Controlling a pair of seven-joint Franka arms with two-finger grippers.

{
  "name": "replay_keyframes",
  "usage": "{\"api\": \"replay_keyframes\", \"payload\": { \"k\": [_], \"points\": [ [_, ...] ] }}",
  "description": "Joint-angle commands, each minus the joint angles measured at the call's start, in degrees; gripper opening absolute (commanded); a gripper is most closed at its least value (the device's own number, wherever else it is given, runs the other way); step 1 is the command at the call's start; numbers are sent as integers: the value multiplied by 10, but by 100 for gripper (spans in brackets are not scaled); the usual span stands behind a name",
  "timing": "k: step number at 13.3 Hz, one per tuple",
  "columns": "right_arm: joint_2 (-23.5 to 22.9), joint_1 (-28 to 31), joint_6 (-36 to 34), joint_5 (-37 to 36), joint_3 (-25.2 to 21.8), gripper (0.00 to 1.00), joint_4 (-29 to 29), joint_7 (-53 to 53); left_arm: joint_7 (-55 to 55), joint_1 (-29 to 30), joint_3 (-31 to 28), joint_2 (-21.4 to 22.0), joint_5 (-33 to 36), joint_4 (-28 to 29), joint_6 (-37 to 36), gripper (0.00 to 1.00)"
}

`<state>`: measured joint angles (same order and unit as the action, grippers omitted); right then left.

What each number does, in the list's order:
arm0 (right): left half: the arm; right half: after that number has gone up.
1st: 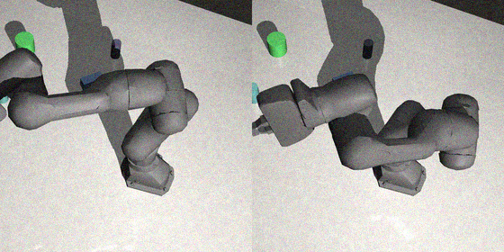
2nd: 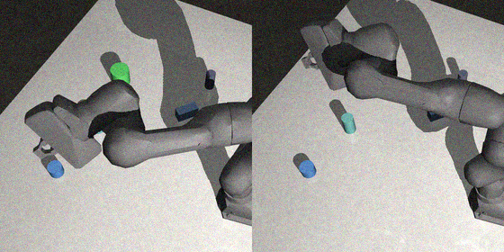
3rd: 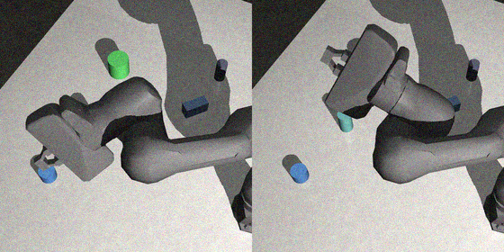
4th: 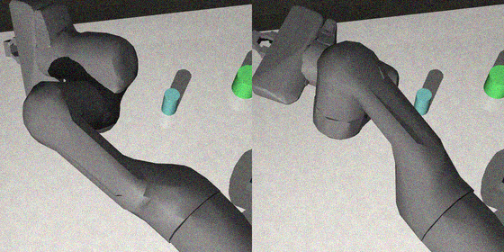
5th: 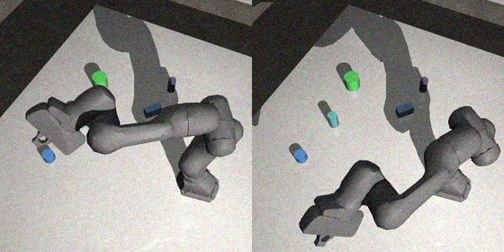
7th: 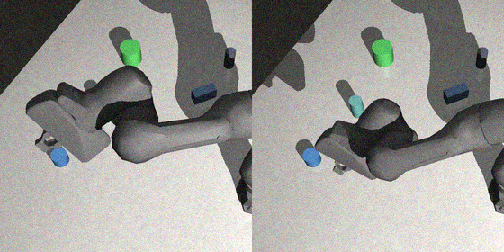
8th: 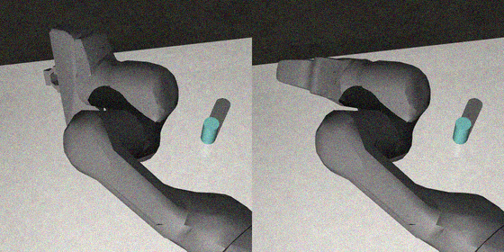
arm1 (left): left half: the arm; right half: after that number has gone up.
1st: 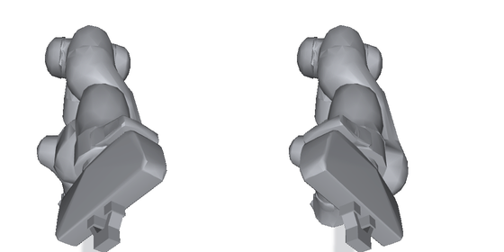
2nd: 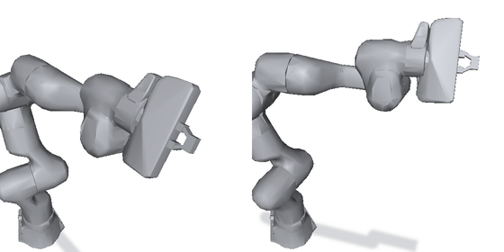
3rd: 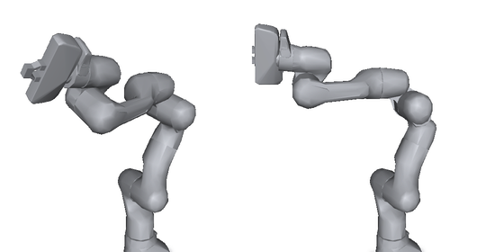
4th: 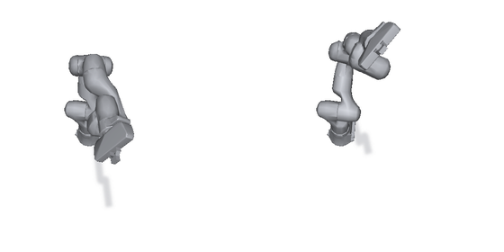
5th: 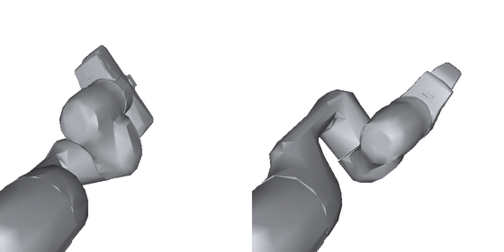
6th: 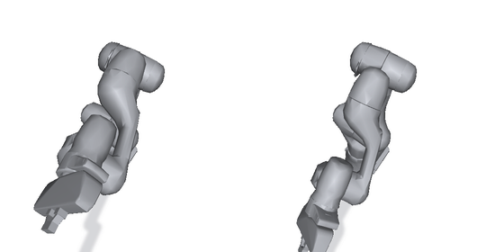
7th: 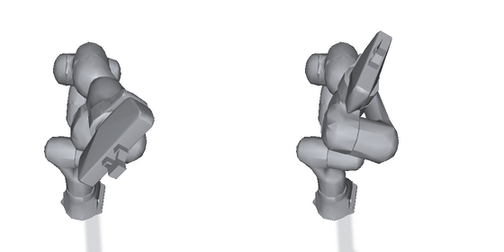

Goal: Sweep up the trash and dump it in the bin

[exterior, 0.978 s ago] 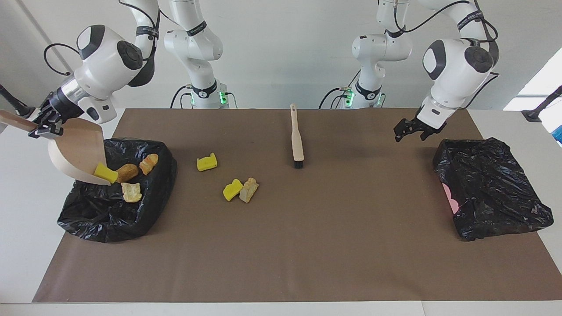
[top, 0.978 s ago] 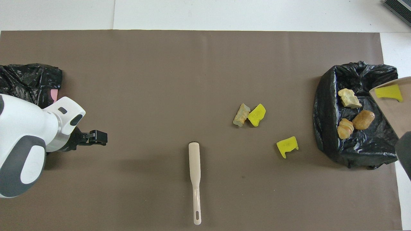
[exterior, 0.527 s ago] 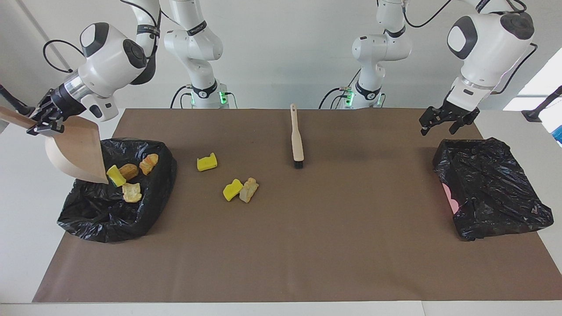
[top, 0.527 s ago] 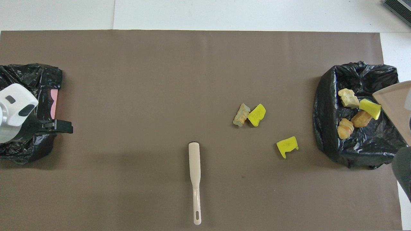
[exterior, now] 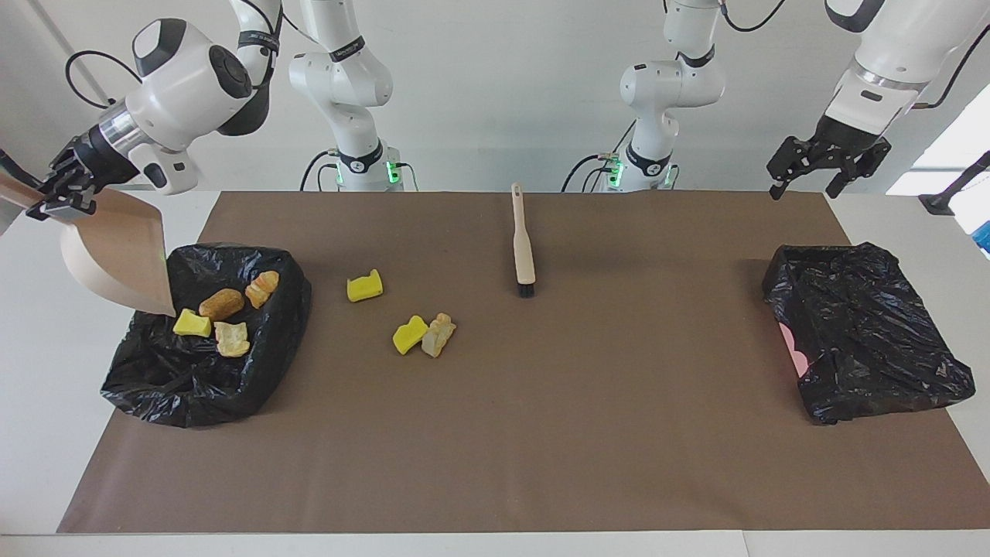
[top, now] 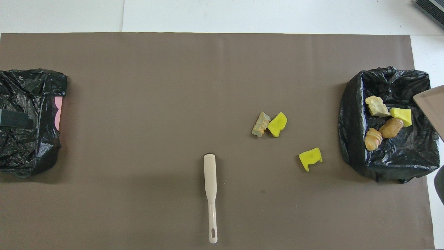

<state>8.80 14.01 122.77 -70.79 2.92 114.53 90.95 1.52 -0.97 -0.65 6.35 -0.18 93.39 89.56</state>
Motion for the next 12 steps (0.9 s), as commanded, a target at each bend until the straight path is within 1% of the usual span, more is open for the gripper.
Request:
{"api": "replay_keyframes", "payload": {
  "k": [1, 3, 6, 9, 10, 12],
  "points": [
    [4, 9, 10, 56, -3, 0, -7, 29, 1, 0, 6, -12, 4, -28, -19, 100],
    [2, 11, 9, 123, -6, 0, -7, 27, 2, 0, 7, -5, 2, -15, -19, 100],
    [-2, 16, 1, 265, -6, 0, -6, 27, 1, 0, 7, -5, 2, -15, -14, 100],
    [-3, 9, -4, 374, -5, 0, -3, 23, 1, 3, 7, -5, 2, -15, -16, 100],
    [-3, 4, -18, 417, -5, 0, -2, 19, 1, 3, 6, -5, 2, -15, -14, 100],
    [-12, -2, -32, 495, -3, 0, -2, -14, 3, 4, 6, -5, 2, -15, -15, 100]
  ]
}}
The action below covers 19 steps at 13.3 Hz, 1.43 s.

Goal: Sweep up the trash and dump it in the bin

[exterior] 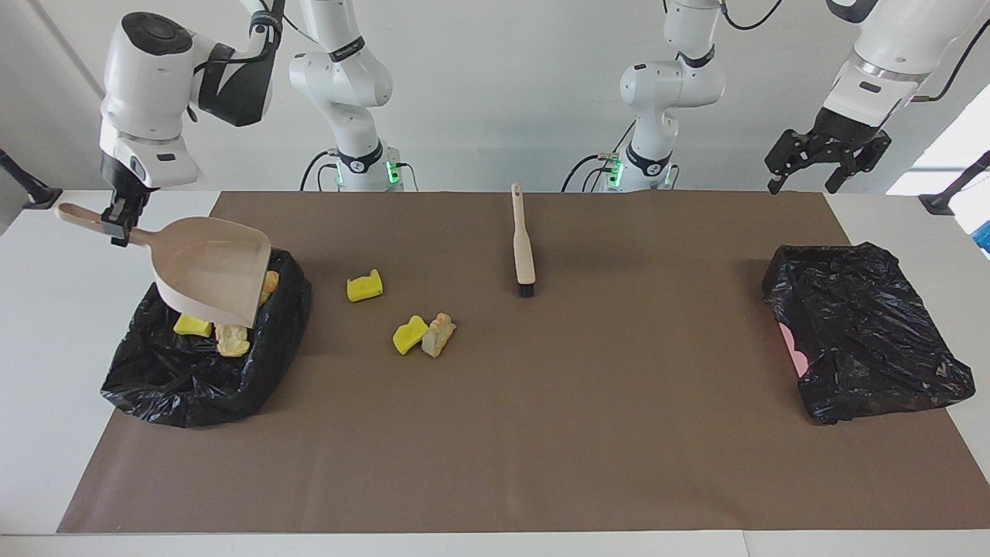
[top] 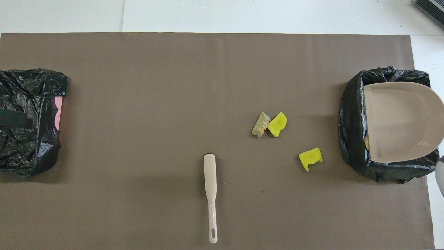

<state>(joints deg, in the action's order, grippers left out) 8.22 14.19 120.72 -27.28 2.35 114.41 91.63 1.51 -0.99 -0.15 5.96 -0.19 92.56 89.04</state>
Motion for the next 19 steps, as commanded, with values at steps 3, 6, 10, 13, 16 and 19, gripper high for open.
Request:
{"api": "replay_keyframes", "payload": {
  "k": [3, 6, 10, 13, 16, 19],
  "points": [
    [-26, -43, -12, 79, 12, 0, -3, -131, 6, 4, 2, 2, 1, 1, -9, 100],
    [-46, -77, -22, 102, 12, 0, -4, -244, 6, 4, 2, 3, 1, 3, -9, 100],
    [-79, -114, -36, 170, 13, 0, -4, -389, 7, 5, 2, 7, 1, 10, -9, 100],
    [-80, -160, -65, 207, 13, 0, -4, -507, 7, 4, 2, 11, 1, 15, -9, 100],
    [-94, -200, -82, 255, 13, 0, -4, -653, 7, 5, 2, 11, 1, 15, -9, 100],
    [-110, -264, -85, 270, 13, 0, -16, -802, 7, 5, 2, 11, 1, 16, -8, 100]
  ]
}}
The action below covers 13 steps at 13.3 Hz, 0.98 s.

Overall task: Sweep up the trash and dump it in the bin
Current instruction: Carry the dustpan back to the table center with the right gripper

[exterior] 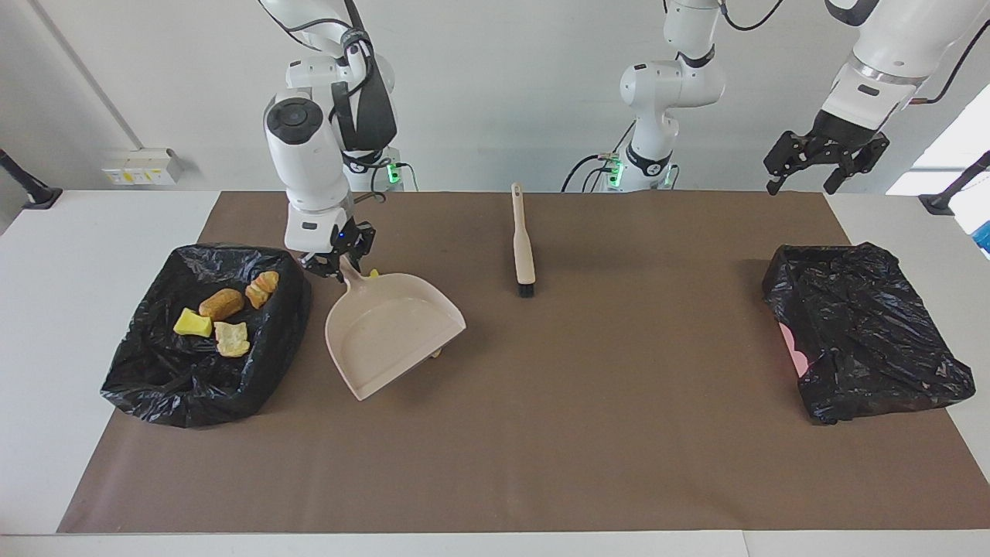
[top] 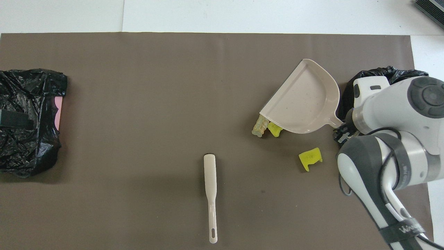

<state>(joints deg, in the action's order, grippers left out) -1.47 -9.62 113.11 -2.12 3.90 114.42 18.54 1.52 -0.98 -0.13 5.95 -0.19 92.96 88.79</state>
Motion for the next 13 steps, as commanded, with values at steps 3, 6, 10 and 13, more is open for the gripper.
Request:
{"api": "replay_keyframes", "payload": {
  "k": [3, 6, 10, 13],
  "points": [
    [-50, -78, -37, 50, -2, 0, -63, -203, 7, 5, 2, 13, 0, 13, -5, 100],
    [-95, -118, -48, 86, -2, 0, -123, -326, 8, 5, 2, 13, -1, 18, -5, 100],
    [-193, -160, -93, 87, -2, 0, -249, -427, 8, 6, 2, 14, -3, 19, -5, 100],
    [-270, -179, -98, 84, -2, 0, -331, -491, 8, 7, -2, 14, -5, 19, -3, 100]
  ]
}}
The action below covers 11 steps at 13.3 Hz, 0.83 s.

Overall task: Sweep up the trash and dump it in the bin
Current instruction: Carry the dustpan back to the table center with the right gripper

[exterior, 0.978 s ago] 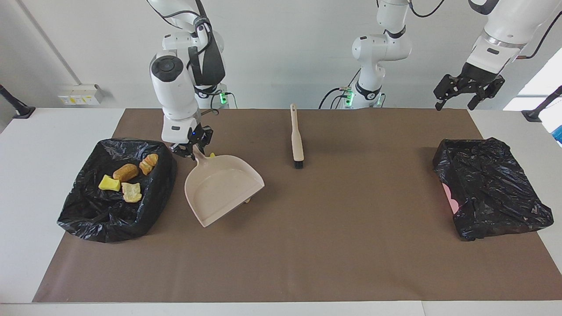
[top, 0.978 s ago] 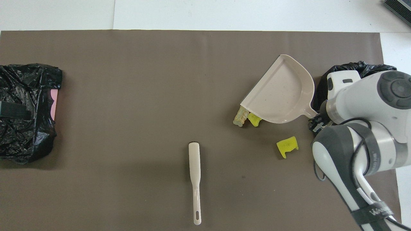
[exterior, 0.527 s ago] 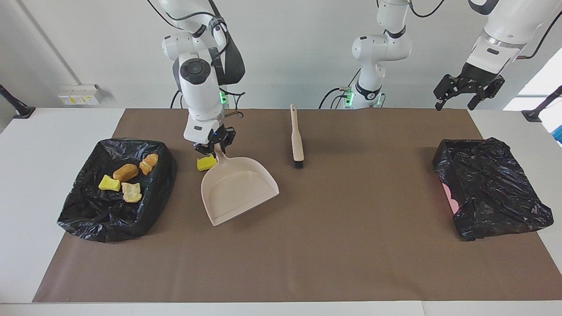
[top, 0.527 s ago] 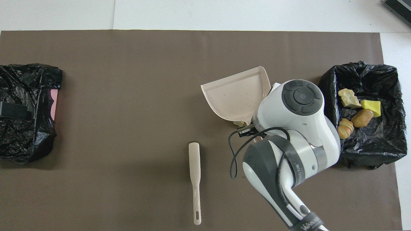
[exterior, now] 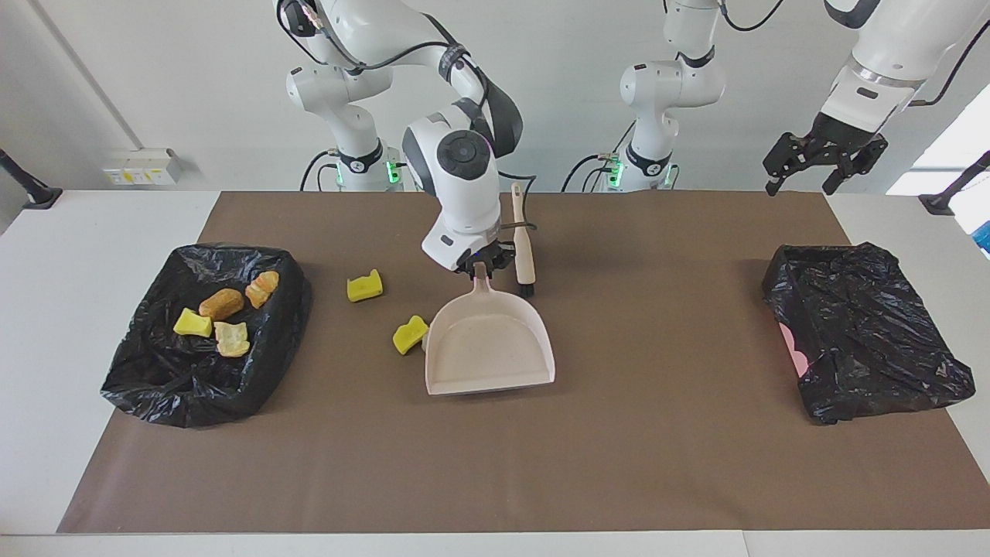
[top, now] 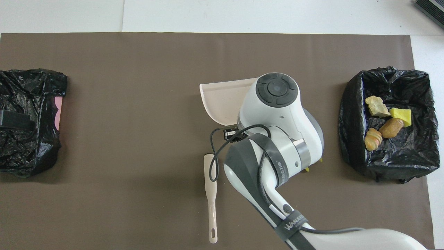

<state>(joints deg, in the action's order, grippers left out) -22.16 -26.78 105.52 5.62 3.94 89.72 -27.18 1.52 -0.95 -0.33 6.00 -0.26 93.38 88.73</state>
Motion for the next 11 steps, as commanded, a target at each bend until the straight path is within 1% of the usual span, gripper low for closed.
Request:
{"api": "replay_keyframes", "payload": {
  "k": [1, 3, 6, 7, 8, 9, 10, 11],
  "points": [
    [-82, -12, -17, 7, -3, 0, -103, -44, 8, 8, -2, 14, -4, 14, -2, 100],
    [-115, -14, -10, 7, -3, 0, -134, -54, 9, 8, -3, 14, -4, 14, -2, 100],
    [-145, -25, 20, 7, -2, 0, -139, -73, 8, 8, -3, 15, -4, 15, -3, 100],
    [-148, -28, 28, 8, -3, 0, -136, -73, 8, 8, -3, 15, -4, 15, -2, 100],
    [-147, -23, 21, 13, -3, 0, -135, -74, 8, 8, -3, 15, -4, 15, -2, 100],
    [-147, -21, 22, 15, -2, 13, -135, -86, 8, 8, -3, 15, -4, 15, -3, 100],
    [-144, -21, 28, 17, -2, 99, -133, -106, 8, 8, -3, 15, -4, 15, -3, 100],
    [-141, -19, 28, 19, -2, 100, -133, -108, 8, 8, -4, 15, -4, 15, -3, 100]
  ]
}}
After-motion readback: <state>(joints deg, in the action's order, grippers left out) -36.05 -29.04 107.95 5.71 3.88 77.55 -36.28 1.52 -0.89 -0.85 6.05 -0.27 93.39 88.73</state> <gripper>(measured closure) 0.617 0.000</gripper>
